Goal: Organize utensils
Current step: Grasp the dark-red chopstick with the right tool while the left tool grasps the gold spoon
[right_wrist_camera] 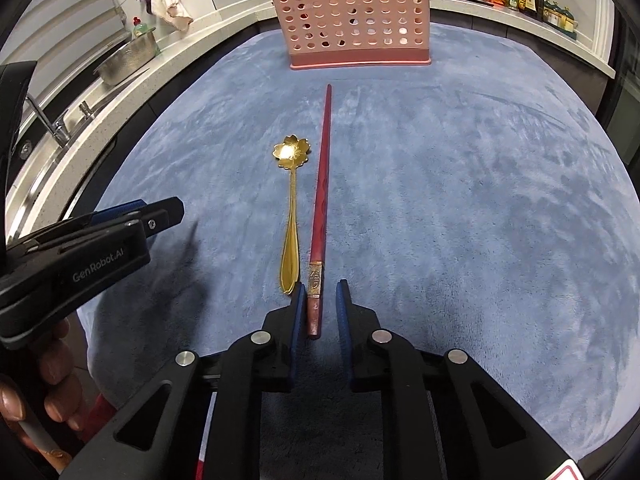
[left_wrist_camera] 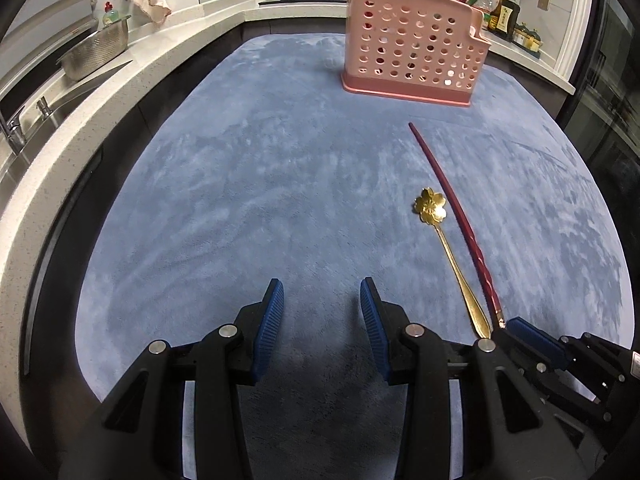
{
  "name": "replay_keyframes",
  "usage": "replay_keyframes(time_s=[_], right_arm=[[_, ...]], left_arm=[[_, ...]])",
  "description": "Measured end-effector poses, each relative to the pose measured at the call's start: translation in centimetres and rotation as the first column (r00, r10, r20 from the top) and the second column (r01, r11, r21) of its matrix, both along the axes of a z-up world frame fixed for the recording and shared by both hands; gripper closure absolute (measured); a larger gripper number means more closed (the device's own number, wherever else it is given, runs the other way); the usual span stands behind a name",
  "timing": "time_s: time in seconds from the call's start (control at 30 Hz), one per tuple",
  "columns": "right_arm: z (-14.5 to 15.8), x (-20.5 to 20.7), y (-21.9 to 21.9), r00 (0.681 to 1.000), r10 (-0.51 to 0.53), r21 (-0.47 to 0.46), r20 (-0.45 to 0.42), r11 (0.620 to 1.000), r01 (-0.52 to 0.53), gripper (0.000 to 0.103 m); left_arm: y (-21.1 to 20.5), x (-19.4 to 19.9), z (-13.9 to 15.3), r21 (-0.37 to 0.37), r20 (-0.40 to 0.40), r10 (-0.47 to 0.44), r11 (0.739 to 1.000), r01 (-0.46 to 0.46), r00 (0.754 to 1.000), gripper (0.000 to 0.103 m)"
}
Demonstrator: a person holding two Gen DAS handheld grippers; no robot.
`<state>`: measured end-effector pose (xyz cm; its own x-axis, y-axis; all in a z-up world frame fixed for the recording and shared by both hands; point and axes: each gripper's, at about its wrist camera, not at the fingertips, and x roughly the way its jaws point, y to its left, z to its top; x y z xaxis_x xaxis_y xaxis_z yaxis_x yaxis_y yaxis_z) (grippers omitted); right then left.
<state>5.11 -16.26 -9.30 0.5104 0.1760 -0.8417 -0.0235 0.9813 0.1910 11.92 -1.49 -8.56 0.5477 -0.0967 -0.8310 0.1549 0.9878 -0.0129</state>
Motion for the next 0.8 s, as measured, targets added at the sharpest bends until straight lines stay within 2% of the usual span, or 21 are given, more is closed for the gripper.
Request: replay_keyframes(time_s=[0.23, 0.37, 0.57, 0.8], right_arm=[[-0.2, 0.3, -0.3, 1.000, -0.010, -0.005, 0.003, 1.000, 0.010, 0.096], [0.4, -0.1, -1.1, 0.998, -0.053, -0.031, 0.032, 0.998, 0.054, 0.096], [0.5, -0.6, -3.4, 0.993, -0.119, 0.001, 0.022, 0.993, 0.119, 0.096], [0.9, -1.5, -4.7, 0.988, -0.151, 0.024, 0.019, 0.988, 0.151, 0.096]], left_arm=[[-0.7, -0.3, -0.3, 0.003, -0.011, -0.019, 1.000, 0.020, 1.000, 0.057], [-1.1, -0.5, -0.2, -0.016, -0.020, -0.030, 0.999, 0.029, 0.999, 0.047], [-2.4, -0.8, -0.2, -0.046, -0.035, -0.058, 0.997, 0.056, 0.998, 0.035], [-4.3, -1.2, -0.6, -0.070, -0.064, -0.093, 0.994, 0.088, 0.994, 0.035]])
